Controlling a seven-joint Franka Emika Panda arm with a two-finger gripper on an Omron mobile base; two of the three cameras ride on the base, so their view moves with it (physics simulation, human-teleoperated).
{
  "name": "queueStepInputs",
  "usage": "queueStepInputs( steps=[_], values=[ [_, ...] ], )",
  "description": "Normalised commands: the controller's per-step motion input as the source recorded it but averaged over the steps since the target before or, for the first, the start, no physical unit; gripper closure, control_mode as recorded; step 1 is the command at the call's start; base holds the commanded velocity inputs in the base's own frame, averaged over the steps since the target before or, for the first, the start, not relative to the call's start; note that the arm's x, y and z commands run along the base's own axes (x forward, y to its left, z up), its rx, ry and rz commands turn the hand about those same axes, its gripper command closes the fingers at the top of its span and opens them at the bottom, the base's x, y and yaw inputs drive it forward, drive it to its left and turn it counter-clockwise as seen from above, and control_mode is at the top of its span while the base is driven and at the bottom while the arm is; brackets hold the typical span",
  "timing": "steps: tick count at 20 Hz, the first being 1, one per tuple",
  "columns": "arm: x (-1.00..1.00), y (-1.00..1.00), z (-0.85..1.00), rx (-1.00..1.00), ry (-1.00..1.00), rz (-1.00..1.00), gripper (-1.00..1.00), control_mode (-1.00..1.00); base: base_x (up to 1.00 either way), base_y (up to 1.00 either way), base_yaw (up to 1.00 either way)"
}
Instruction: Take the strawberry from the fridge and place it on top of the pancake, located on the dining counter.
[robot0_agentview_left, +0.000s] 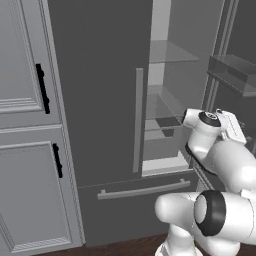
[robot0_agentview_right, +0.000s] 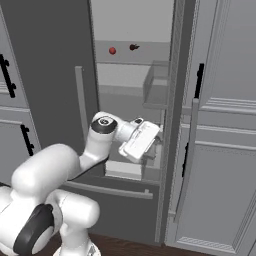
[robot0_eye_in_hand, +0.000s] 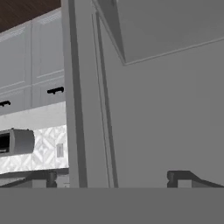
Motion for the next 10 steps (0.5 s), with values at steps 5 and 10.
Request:
queueStepInputs(
  steps=[5,10],
  values=[
    [0.0,0.88,0.18,0.01,-0.01,0.02,-1.0,-1.0,0.0,0.0,0.0],
    [0.16,0.97,0.13,0.09,-0.12,0.0,-1.0,-1.0,0.0,0.0,0.0]
  ],
)
